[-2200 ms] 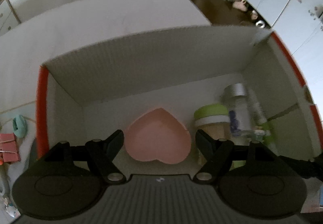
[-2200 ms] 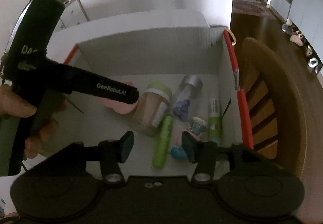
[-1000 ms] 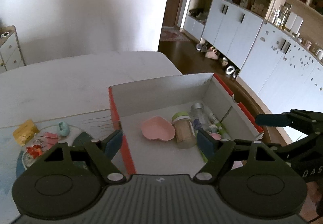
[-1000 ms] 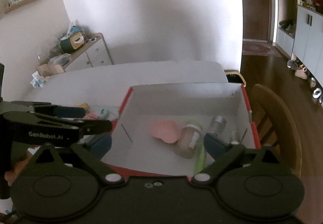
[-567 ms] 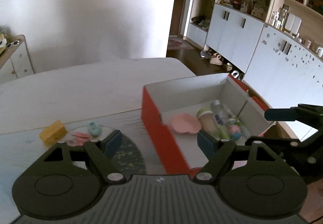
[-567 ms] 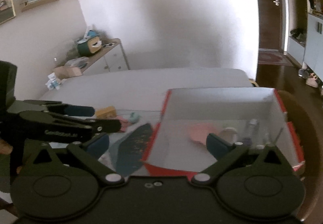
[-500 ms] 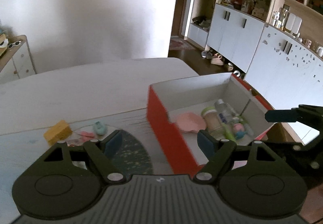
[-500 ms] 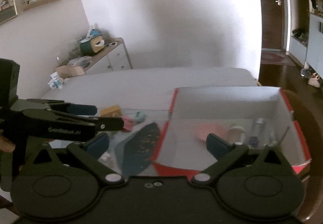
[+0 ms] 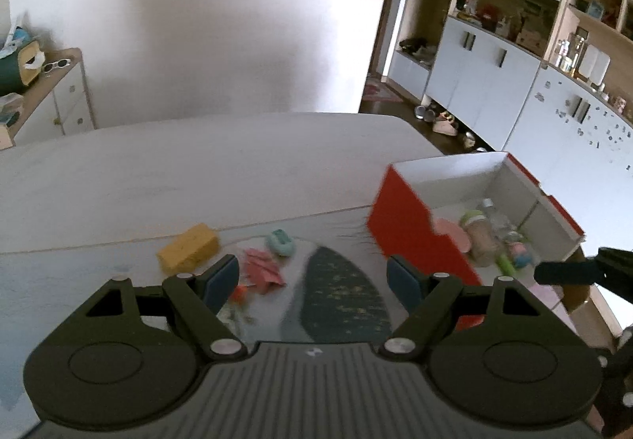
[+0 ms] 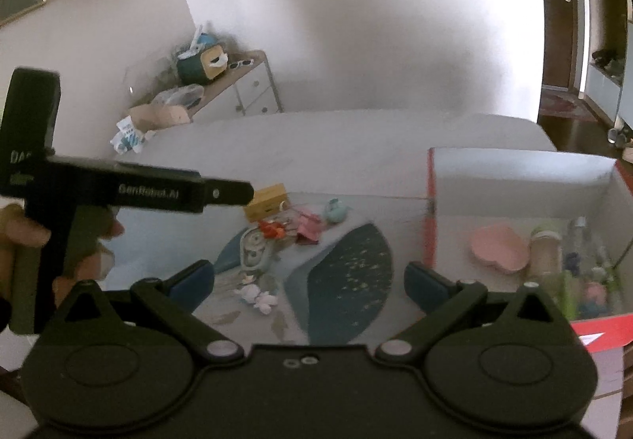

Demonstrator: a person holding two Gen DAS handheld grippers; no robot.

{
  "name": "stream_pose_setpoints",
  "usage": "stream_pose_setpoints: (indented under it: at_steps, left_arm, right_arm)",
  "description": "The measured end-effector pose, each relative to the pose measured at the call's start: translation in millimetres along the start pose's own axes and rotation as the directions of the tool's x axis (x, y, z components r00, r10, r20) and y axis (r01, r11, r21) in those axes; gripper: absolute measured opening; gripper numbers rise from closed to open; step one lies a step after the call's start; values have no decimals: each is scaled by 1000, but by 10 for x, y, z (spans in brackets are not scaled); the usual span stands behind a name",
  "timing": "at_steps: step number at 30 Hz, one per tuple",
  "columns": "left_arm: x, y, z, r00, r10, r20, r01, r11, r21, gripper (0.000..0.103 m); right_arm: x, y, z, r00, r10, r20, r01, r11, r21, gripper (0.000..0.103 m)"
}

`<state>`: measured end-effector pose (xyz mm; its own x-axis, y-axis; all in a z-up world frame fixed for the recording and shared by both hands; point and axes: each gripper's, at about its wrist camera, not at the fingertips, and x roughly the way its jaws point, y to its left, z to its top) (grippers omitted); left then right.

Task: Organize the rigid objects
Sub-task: 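Open both tools and withdraw them from the box back over the table, then grasp the yellow box with left tool while right tool grasps the white bunny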

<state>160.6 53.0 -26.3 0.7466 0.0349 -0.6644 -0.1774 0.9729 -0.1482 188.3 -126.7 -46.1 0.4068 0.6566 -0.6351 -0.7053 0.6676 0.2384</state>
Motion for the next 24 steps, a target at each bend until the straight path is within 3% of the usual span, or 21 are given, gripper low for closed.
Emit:
stream_pose_setpoints:
  at_steps: [17,24]
  left_arm:
    - [534,1040,-81,993,107,-53,-109,993,-34,82]
    - [921,1257,-114,990,105,-96,-110,993,-52,82]
  right_arm:
    - [828,598,-118,992,-8,-127,-5,995,-102,92]
    - [1121,790,-192,985,-39,-165,-1,972,-235,86]
